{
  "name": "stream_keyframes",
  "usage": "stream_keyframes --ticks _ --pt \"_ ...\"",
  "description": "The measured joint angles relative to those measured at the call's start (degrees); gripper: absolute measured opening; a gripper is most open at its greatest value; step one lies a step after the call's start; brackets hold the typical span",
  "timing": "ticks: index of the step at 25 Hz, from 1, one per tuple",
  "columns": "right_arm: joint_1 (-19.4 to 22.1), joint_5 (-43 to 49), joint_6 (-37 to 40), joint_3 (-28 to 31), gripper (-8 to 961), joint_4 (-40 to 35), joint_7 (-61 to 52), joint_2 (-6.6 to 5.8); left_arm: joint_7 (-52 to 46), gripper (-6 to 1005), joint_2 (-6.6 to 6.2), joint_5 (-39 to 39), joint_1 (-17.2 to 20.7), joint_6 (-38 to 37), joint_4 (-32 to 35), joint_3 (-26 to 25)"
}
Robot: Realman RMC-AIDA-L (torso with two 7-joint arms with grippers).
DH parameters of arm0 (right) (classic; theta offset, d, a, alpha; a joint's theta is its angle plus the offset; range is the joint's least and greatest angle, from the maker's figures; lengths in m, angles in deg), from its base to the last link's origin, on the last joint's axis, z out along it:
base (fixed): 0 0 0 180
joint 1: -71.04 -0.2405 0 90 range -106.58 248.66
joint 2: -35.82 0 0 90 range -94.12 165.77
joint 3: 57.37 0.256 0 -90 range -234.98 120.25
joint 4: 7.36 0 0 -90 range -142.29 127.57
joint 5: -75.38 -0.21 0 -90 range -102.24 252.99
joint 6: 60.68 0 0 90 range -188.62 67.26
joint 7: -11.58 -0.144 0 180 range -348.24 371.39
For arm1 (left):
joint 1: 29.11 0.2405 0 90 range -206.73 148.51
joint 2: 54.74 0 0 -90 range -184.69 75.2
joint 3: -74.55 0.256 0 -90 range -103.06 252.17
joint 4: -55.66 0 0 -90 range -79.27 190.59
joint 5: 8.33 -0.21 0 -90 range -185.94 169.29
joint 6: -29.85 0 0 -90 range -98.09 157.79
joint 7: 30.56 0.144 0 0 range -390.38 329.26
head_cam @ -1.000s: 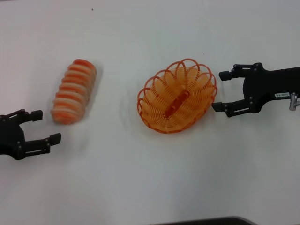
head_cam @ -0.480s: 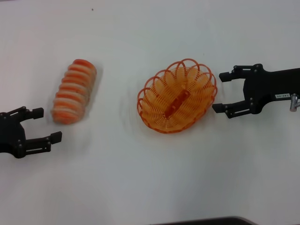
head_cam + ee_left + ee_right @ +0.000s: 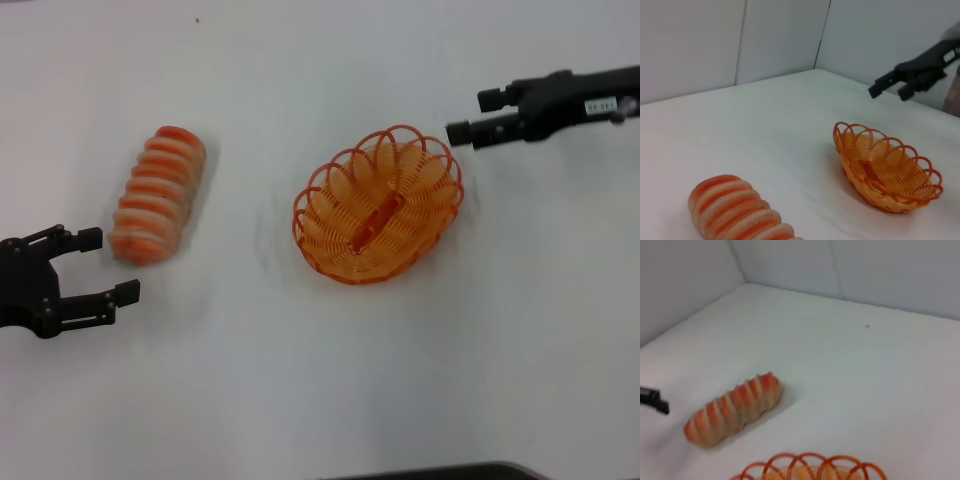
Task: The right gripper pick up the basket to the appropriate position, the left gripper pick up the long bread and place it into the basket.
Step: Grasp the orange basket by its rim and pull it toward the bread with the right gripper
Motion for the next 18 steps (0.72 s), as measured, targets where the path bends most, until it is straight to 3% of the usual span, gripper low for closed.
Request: stream_keyframes --ticks 5,11,18 --pt "-8.09 11.61 2.21 -0.66 916 -4.66 -15.93 0.05 0.05 907 0.03 0.06 0.32 0.0 0.01 0.01" --pt "-17.14 26.55 3.09 -7.29 915 -7.3 -22.71 1.99 0.08 907 0.07 0.11 0.43 0.0 0.02 0.01" --pt "-19.33 30.0 -1.07 -18.59 914 -5.39 -27.34 2.68 0.14 908 0.15 0.11 0.71 0.1 -0.22 0.01"
